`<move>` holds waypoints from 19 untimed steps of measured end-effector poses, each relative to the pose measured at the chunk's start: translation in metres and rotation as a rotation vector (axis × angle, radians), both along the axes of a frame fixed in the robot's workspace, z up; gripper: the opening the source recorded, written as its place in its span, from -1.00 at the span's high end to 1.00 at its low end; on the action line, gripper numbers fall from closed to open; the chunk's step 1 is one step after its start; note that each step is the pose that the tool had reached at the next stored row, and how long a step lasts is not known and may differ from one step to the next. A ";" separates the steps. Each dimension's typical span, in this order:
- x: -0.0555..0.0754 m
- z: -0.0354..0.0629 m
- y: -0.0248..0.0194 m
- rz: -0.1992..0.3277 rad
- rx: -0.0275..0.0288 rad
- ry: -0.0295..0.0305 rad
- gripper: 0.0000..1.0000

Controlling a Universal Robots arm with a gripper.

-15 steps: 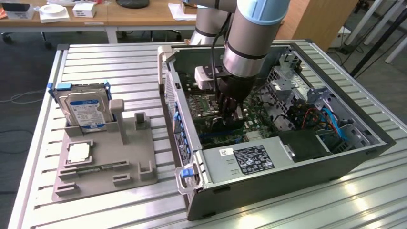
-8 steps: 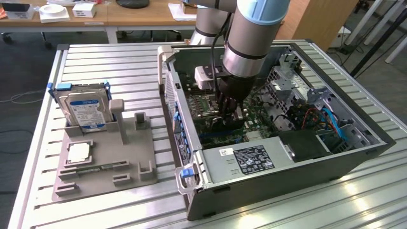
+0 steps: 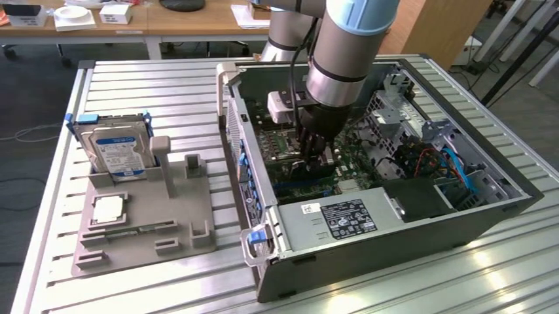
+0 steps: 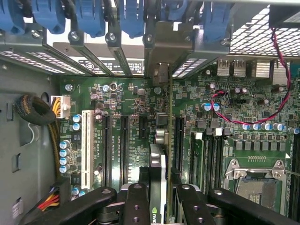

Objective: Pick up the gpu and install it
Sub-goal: 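Insert the gpu into the slot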

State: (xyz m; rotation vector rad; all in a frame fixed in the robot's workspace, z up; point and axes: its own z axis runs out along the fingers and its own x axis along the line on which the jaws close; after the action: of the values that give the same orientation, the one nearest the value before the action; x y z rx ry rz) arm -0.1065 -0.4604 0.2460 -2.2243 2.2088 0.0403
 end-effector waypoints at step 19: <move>0.001 0.0000 -0.0004 0.002 0.0128 0.0003 0.46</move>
State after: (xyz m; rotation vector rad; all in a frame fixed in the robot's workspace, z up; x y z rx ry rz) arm -0.1053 -0.4608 0.2461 -2.2200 2.2002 0.0547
